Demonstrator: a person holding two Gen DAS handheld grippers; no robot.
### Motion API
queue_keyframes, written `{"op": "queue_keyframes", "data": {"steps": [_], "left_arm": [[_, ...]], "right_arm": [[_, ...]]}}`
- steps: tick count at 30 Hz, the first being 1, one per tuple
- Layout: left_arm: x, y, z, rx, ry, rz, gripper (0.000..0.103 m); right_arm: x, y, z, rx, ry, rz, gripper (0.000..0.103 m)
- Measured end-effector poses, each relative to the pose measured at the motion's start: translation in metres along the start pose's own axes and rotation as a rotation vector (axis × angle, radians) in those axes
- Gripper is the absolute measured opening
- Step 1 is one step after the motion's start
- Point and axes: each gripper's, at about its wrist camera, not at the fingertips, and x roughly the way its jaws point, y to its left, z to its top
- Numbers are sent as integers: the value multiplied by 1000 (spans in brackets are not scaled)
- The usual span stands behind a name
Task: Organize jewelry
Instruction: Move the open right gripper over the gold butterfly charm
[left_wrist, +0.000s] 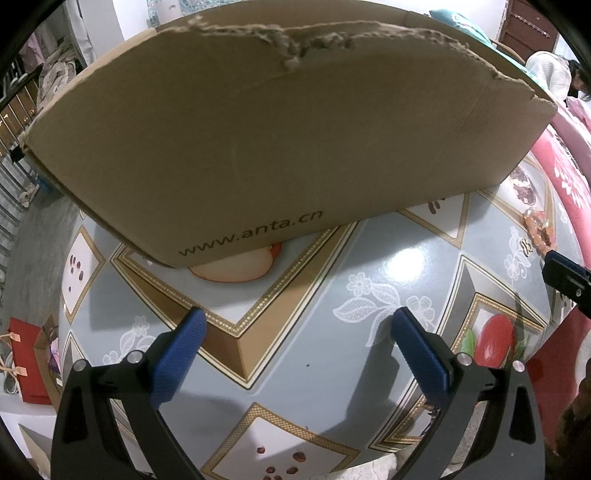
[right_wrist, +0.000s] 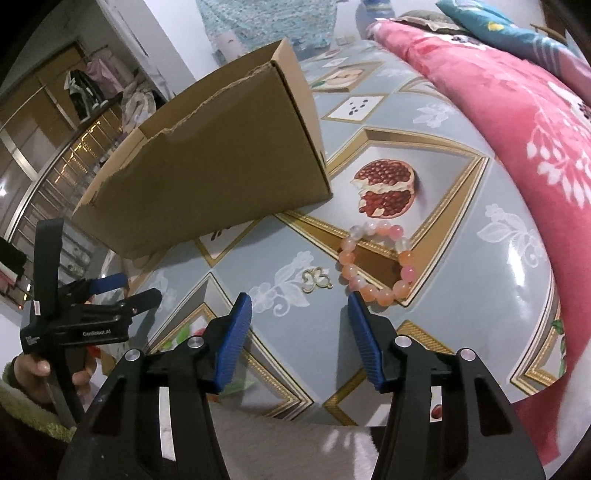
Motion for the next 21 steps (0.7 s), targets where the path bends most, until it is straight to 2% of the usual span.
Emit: {"op": "queue_keyframes", "data": {"steps": [9,21], "left_arm": [[2,-2,4,-19,35,18,99],[-2,-7,3,-22,30,53,99]], "right_arm": [[5,4,0,-18,17,-15,51],[7,10,-1,-39,22,-33,54]]}}
